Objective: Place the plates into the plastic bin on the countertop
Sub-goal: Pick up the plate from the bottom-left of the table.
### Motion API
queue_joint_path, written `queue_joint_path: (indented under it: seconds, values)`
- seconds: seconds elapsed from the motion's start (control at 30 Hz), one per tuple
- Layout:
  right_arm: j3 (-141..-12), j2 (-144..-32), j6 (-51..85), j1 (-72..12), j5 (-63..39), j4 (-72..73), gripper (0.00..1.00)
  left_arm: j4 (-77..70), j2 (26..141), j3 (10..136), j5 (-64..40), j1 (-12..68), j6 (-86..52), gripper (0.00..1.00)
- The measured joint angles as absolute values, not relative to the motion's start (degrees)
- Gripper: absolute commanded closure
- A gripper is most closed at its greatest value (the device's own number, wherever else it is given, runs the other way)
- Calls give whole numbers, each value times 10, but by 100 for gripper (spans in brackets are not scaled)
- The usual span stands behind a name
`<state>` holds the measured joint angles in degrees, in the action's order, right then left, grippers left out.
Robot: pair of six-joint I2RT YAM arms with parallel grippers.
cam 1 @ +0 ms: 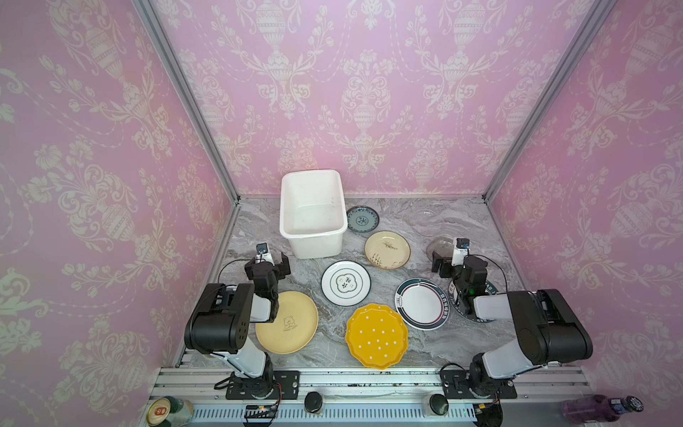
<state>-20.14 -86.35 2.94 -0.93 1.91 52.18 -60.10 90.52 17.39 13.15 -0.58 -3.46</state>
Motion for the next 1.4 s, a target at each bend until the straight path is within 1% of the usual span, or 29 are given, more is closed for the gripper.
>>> queue_joint_path:
  seconds: [0.1, 0.2, 0.27, 0.37, 0.43, 0.53, 0.7, 0.8, 0.9, 1.0, 1.1, 1.23, 1.4]
  values:
    - [-206, -810, 27, -9, 14, 469, 0, -543, 819, 171, 157, -6, -37, 1]
    - [-239, -740, 41, -10, 8, 378, 0, -475, 710, 174, 177, -6, -40, 1]
    - [-280, -698, 84, -11, 10, 301, 0, -408, 638, 186, 186, -6, -44, 1]
    - [-364, -648, 200, -10, 13, 164, 0, -284, 537, 221, 196, -6, -64, 1]
    - [-412, -626, 258, -2, -18, 98, 0, -188, 479, 258, 200, -6, -93, 1]
    - [-440, -598, 330, 5, -75, 38, 0, -42, 412, 326, 200, -6, -146, 1]
    - [-469, -575, 402, -9, -153, -83, 2, 165, 346, 426, 179, -6, -253, 1]
    - [-513, -574, 422, -51, -176, -158, 4, 243, 333, 457, 126, -6, -305, 1]
    - [-542, -568, 448, -125, -182, -204, 6, 306, 347, 473, 56, -6, -346, 1]
    - [-545, -561, 494, -232, -178, -226, 8, 376, 402, 501, 1, -6, -376, 1]
    - [-544, -574, 543, -345, -156, -226, 9, 453, 480, 537, -30, -6, -392, 1]
    - [-564, -657, 575, -473, -139, -218, 8, 550, 562, 569, -37, -6, -400, 1]
    - [-635, -808, 579, -558, -142, -207, 9, 621, 585, 574, -1, -10, -415, 1]
